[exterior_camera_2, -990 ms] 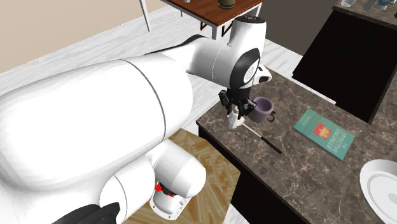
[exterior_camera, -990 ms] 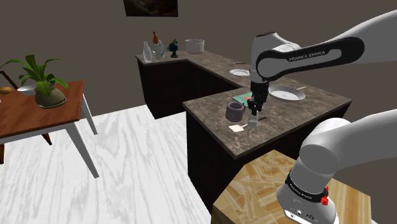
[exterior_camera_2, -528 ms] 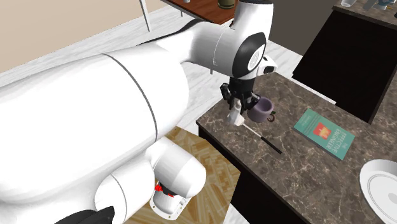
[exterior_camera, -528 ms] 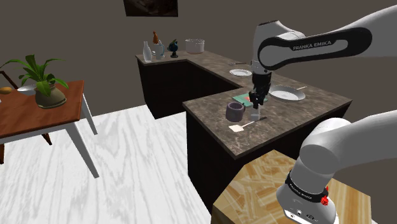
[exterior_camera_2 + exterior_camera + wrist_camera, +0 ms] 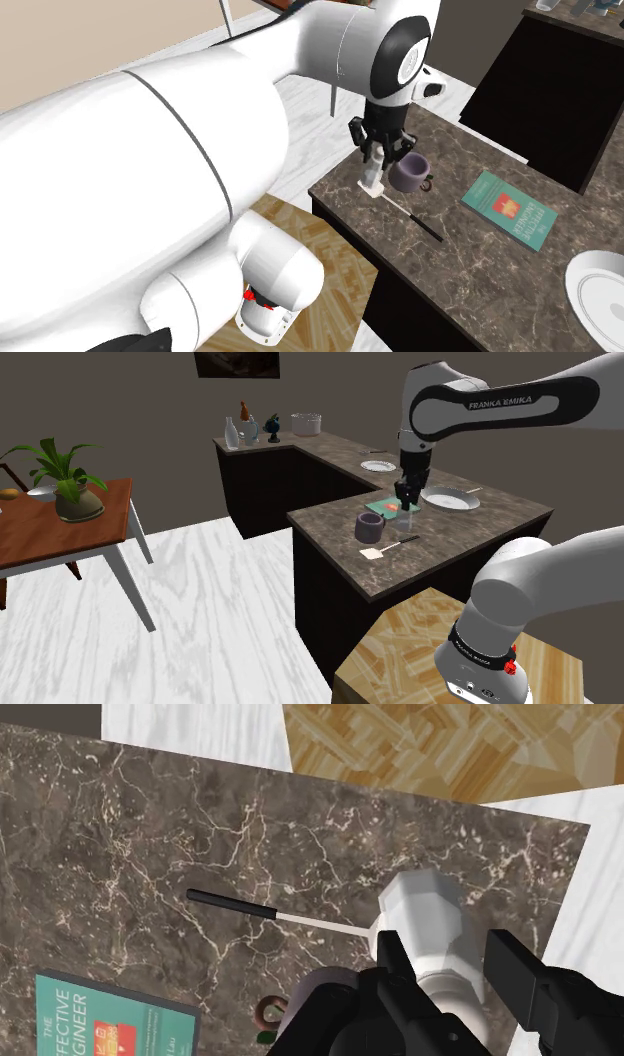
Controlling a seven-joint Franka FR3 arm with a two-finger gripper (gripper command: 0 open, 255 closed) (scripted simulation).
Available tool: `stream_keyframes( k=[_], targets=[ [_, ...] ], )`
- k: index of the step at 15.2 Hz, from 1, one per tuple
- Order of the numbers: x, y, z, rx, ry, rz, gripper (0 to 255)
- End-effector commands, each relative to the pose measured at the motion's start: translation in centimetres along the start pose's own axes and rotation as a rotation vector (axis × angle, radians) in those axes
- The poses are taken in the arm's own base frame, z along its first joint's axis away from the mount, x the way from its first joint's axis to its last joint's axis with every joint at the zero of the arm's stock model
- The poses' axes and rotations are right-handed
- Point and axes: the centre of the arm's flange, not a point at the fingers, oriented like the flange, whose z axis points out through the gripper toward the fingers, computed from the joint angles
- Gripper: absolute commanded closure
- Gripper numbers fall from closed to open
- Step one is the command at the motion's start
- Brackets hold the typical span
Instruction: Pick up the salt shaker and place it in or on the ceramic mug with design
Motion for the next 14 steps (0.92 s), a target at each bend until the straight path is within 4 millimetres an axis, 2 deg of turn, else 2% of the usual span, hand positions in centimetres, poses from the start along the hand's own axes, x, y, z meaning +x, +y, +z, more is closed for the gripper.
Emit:
stream_keyframes(
  k=[1,2,14],
  targets=[
    [-0.1,0.0,-1.1,0.0,0.0,0.0,255],
    [-0.1,0.0,-1.4,0.0,0.0,0.0,255],
    [13.5,7.6,-4.4,0.0,0.0,0.0,255]
  ],
)
